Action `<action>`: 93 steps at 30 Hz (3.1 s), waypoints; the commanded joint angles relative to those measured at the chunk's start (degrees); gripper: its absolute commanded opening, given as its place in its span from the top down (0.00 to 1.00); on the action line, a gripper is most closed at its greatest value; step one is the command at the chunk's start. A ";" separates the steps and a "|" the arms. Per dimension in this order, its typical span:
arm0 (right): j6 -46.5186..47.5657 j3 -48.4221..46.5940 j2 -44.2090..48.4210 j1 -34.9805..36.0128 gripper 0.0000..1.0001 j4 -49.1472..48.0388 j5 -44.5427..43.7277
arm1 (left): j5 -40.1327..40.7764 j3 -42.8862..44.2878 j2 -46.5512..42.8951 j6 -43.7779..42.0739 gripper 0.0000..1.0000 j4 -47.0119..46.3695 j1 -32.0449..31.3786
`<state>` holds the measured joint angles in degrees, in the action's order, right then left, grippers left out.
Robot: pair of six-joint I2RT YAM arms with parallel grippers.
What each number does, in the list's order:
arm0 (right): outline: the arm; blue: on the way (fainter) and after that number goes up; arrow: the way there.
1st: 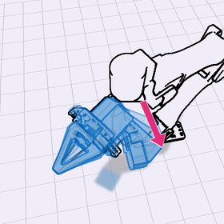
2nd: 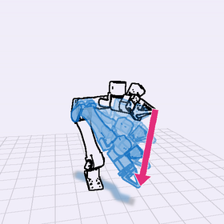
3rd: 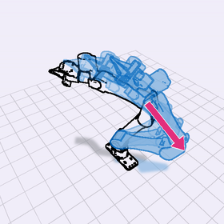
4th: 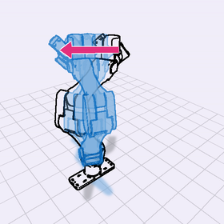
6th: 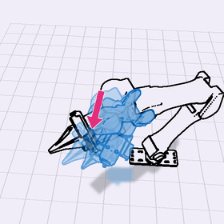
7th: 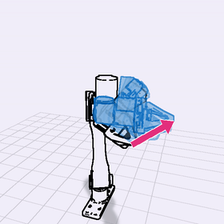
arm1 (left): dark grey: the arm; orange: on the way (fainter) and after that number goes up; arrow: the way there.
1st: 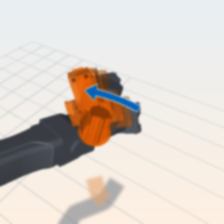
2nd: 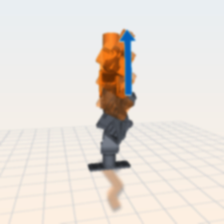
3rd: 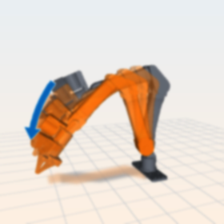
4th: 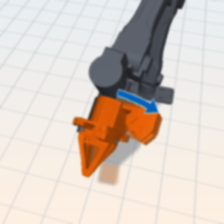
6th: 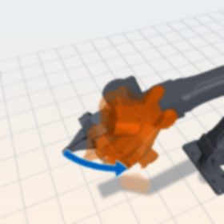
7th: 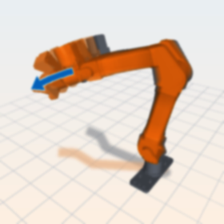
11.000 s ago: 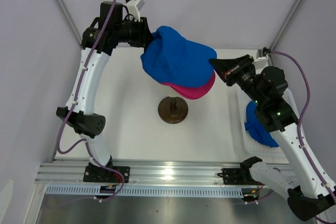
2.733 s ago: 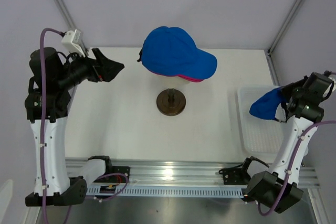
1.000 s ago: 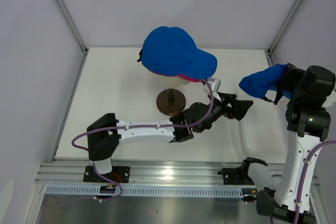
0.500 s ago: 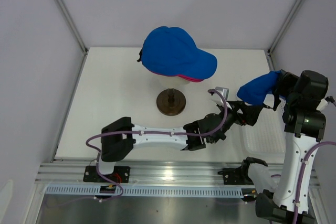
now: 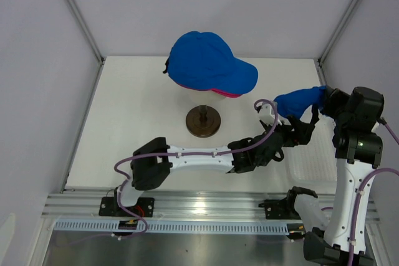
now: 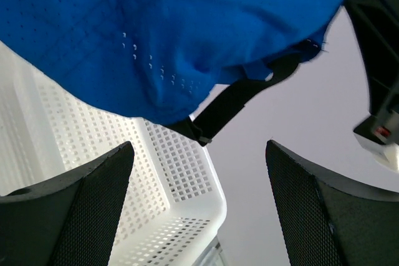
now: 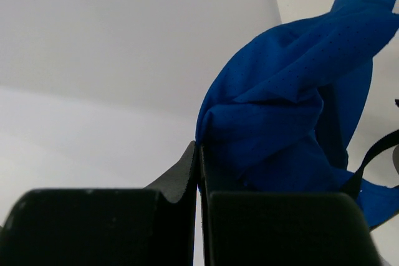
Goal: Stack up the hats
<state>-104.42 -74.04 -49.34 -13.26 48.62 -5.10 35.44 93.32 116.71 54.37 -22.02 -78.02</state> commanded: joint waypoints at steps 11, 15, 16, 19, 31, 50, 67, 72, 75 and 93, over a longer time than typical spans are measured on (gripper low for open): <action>-3.24 0.12 5.57 2.18 1.00 0.95 -4.83 | 4.37 7.32 5.02 11.20 0.14 5.06 5.24; -4.39 0.91 6.28 2.36 1.00 0.95 -1.85 | 3.06 12.30 7.74 11.02 0.17 4.62 6.04; -4.39 1.18 6.19 2.44 1.00 0.78 -1.32 | 2.71 13.37 8.44 10.85 0.17 4.97 6.04; -4.04 1.79 6.10 2.97 1.00 -0.28 -0.70 | 0.86 16.80 10.47 10.23 0.38 5.94 5.95; 17.02 2.58 9.17 5.43 0.96 -5.08 -18.09 | -14.94 9.78 -2.44 -5.23 0.99 15.06 9.99; 80.52 -0.50 9.62 9.04 0.00 2.36 -5.92 | -61.16 44.85 -4.29 -30.73 0.97 64.12 20.00; 72.20 32.54 17.88 2.18 0.00 -42.17 50.01 | -90.19 48.89 -6.40 -20.09 0.97 60.25 29.15; 46.81 48.96 16.30 0.87 0.00 -74.35 51.07 | -92.22 48.89 -7.54 -18.60 0.96 58.94 30.29; 33.86 56.17 15.68 0.69 0.00 -90.83 49.41 | -92.57 48.98 -8.16 -17.46 0.96 58.24 31.52; 36.05 59.63 0.22 10.27 0.00 -116.72 46.41 | -96.44 49.86 -7.37 -6.47 0.96 46.63 35.13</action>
<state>-69.87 -12.99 -47.20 -3.77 -60.38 41.89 -59.31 140.38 111.59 45.08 28.45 -43.38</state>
